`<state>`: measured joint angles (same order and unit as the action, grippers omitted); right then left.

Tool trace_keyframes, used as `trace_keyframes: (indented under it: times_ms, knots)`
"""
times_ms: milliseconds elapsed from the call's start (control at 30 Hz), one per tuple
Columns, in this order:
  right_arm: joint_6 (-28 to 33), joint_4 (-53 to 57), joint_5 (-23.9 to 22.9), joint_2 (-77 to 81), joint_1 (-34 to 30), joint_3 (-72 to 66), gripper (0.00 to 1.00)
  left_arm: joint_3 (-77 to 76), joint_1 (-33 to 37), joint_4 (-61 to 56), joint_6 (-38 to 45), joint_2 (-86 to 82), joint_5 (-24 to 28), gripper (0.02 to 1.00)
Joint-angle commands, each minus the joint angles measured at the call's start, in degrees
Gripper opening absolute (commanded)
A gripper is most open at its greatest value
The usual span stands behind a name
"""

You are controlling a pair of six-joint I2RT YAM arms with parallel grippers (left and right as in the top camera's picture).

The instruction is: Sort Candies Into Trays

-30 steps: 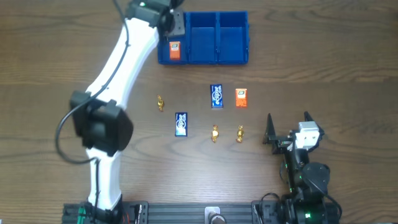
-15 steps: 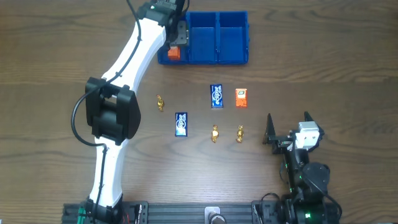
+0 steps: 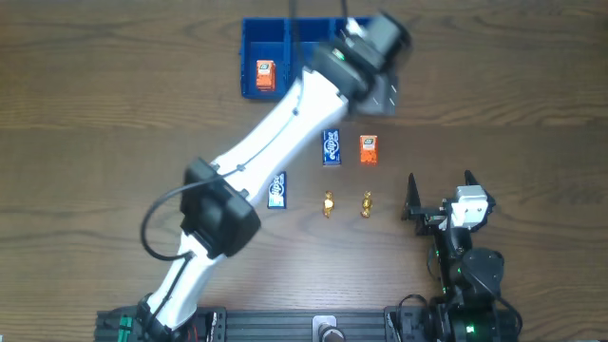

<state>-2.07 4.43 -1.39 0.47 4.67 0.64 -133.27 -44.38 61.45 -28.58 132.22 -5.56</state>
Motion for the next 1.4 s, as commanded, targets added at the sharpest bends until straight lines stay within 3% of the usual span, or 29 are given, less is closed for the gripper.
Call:
trace_keyframes:
  times_ms: [33, 467, 700, 767, 867, 1000, 1200, 1400]
  knots:
    - [0.85, 0.17, 0.24, -0.31, -0.31, -0.17, 0.998, 8.09, -4.70, -3.34, -8.87, 1.46, -0.50, 0.980]
    - [0.85, 0.17, 0.22, -0.31, -0.28, -0.17, 0.998, 8.90, -6.54, -5.79, -11.76, 10.95, 3.72, 0.939]
    - [0.85, 0.17, 0.24, -0.31, -0.28, -0.17, 0.998, 8.90, -6.62, -6.51, -11.89, 12.59, 3.80, 0.860]
    - [0.85, 0.17, 0.24, -0.31, -0.28, -0.17, 0.998, 8.90, -6.54, -6.51, -12.20, 13.07, 4.15, 0.803]
    - [0.85, 0.17, 0.24, -0.31, -0.28, -0.17, 0.998, 8.87, -6.54, -6.99, -12.61, 13.64, 4.15, 0.597]
    - [0.85, 0.17, 0.24, -0.31, -0.28, -0.17, 0.998, 8.87, -6.54, -7.65, -12.87, 13.68, 4.15, 0.393]
    - [0.85, 0.15, 0.24, -0.31, -0.28, -0.17, 0.998, 5.86, -6.32, -6.82, -12.87, 13.60, 3.32, 0.332]
    - [0.85, 0.17, 0.24, -0.31, -0.31, -0.17, 0.998, -11.69, -2.54, 2.80, -6.56, 11.21, -4.79, 0.345]
